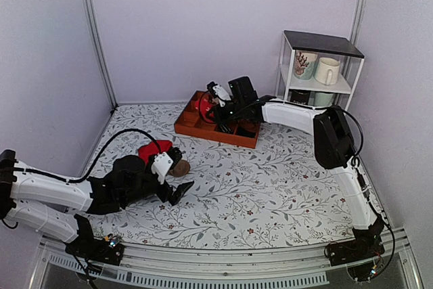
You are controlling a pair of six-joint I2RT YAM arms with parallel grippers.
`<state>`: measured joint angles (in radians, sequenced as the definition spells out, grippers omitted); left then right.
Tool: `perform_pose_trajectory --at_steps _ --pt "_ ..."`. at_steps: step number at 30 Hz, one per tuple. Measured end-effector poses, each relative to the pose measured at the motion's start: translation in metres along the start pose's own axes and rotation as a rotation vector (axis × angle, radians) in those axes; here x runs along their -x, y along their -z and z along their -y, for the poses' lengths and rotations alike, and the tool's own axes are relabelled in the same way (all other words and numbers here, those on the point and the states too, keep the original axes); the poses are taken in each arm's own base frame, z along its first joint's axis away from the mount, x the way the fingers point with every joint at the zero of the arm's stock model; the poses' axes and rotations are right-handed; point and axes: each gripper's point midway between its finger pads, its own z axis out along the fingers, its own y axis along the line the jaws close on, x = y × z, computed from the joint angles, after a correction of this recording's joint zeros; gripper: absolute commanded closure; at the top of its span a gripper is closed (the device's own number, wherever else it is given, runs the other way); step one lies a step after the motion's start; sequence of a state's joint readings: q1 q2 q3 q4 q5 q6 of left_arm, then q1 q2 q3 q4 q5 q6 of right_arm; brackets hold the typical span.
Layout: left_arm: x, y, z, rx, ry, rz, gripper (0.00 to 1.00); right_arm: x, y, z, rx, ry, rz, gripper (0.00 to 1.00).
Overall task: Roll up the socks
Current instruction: Move the storage box to the center of the board.
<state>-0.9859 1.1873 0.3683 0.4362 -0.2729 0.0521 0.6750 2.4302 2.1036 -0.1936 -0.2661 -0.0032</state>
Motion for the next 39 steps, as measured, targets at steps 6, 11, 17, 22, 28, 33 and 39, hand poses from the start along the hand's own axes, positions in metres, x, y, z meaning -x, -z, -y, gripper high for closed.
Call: perform_pose_trajectory --at_steps 6,11,17,22,28,33,39 --pt "0.008 -0.001 0.001 -0.009 0.013 0.022 0.00 -0.023 -0.024 0.009 -0.002 -0.010 -0.038 1.00" --pt "0.016 0.002 0.005 -0.042 0.037 0.051 0.01 -0.031 -0.039 0.013 -0.005 -0.030 -0.053 1.00" --pt "0.026 0.008 0.010 -0.082 0.063 0.085 0.01 -0.029 -0.041 0.016 -0.006 -0.065 -0.064 1.00" --pt "0.041 0.016 0.010 -0.101 0.079 0.135 0.00 -0.037 -0.042 0.023 -0.014 -0.113 -0.101 1.00" --pt "0.051 0.023 0.010 -0.115 0.085 0.171 0.01 -0.049 -0.042 0.027 -0.009 -0.174 -0.144 1.00" --pt "0.052 0.024 0.011 -0.122 0.085 0.175 0.01 -0.052 -0.041 0.028 -0.014 -0.207 -0.164 1.00" --pt "0.048 0.027 0.010 -0.122 0.085 0.173 0.01 -0.062 -0.038 0.031 -0.044 -0.228 -0.212 1.00"
